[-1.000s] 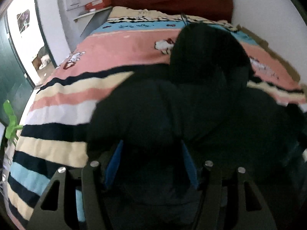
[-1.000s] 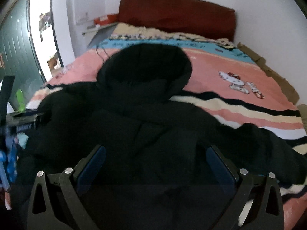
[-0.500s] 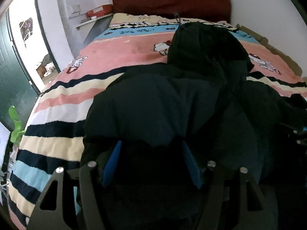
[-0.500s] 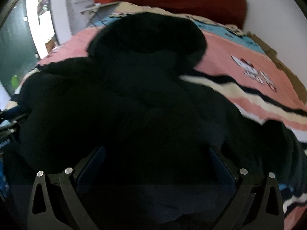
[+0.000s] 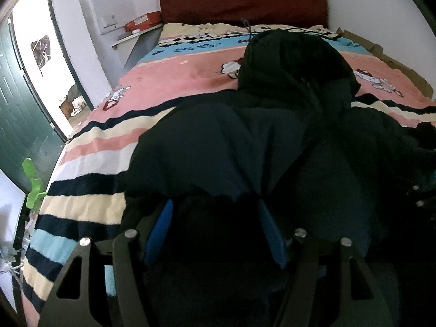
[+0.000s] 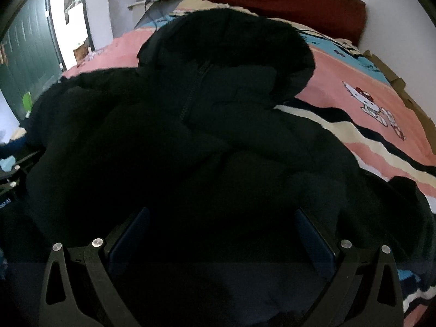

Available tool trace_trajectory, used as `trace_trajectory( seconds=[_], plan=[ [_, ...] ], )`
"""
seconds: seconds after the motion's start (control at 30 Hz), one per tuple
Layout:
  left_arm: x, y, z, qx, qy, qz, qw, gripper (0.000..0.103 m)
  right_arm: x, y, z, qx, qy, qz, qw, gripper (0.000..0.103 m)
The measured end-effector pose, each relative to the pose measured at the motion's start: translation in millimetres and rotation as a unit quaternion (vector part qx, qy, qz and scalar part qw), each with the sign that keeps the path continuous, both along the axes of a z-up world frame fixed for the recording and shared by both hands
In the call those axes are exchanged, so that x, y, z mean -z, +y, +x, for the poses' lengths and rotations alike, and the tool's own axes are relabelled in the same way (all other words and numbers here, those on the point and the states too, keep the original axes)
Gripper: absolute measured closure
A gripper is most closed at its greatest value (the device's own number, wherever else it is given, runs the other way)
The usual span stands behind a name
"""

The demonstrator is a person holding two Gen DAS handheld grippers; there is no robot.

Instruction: Fold large clothes

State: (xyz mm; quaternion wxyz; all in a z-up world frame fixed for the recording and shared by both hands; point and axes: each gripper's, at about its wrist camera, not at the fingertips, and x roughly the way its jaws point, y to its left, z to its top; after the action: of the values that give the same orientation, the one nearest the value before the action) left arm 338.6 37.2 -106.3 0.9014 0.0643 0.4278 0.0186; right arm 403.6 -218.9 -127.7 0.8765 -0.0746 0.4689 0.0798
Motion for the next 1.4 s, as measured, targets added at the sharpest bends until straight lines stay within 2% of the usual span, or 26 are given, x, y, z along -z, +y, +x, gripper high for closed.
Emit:
trace_trajectory(
  seconds=[0.13,0.33,0.47,0.57,0.67,0.8,0.9,1.0,1.1,1.17,1.23,1.3,1.33,1.4],
  plan=[
    [-16.7,1.2,-16.9,-0.005,-0.009,-0.016,0.9998,0.041,-22.6,-30.2,-22.2,0.025,-0.017,0.021,0.999,0.001],
    [-39.3,-6.3,-47.2,0.006,-0.007,-0.028,0.9996,0.041,-41.5,-121.8,-67.1,0.116,-0.033,0.053,0.991,0.001],
    [-54.8,-9.5,-65.3,-0.006,-0.001,-0.041,0.9991,0.041,-41.2,-211.9,-103.3,0.212,-0.038,0.071,0.974,0.001],
    [-65.3,-10.2,-74.5,-0.021,-0.001,-0.055,0.9983,0.041,-42.8,-270.6,-123.0,0.265,-0.048,0.06,0.961,0.001],
    [-71.9,-15.1,-80.7,-0.032,-0.004,-0.053,0.9981,0.041,-49.8,-322.8,-130.2,0.303,-0.06,0.04,0.95,0.001],
    [-71.1,-26.3,-81.2,-0.036,0.003,-0.055,0.9978,0.041,-60.7,-396.0,-128.2,0.36,-0.082,0.026,0.929,0.001],
    [-67.1,-35.4,-80.2,-0.032,0.008,-0.057,0.9978,0.041,-51.2,-445.3,-120.6,0.398,-0.07,0.03,0.914,0.001],
    [-60.4,-44.4,-77.3,-0.029,0.017,-0.055,0.9979,0.041,-28.3,-485.3,-114.0,0.429,-0.044,0.046,0.901,0.001],
    [-55.6,-48.9,-76.6,-0.029,0.024,-0.051,0.998,0.041,-1.8,-508.7,-109.1,0.44,-0.014,0.073,0.895,0.001],
    [-52.6,-49.2,-76.4,-0.031,0.028,-0.047,0.998,0.041,13.3,-513.6,-105.0,0.43,-0.002,0.096,0.898,0.001],
    [-50.3,-47.9,-76.3,-0.035,0.032,-0.044,0.9979,0.041,23.7,-517.1,-102.5,0.423,0.004,0.118,0.898,0.007],
    [-49.2,-45.4,-75.9,-0.04,0.033,-0.044,0.9977,0.041,29.7,-513.3,-103.6,0.421,0.004,0.141,0.896,0.027],
    [-48.8,-44.1,-76.0,-0.043,0.033,-0.044,0.9976,0.041,31.1,-513.4,-104.2,0.421,0.003,0.147,0.895,0.03],
    [-48.4,-42.0,-76.2,-0.047,0.033,-0.046,0.9973,0.041,29.0,-510.5,-102.5,0.415,-0.002,0.146,0.898,0.052]
  ],
)
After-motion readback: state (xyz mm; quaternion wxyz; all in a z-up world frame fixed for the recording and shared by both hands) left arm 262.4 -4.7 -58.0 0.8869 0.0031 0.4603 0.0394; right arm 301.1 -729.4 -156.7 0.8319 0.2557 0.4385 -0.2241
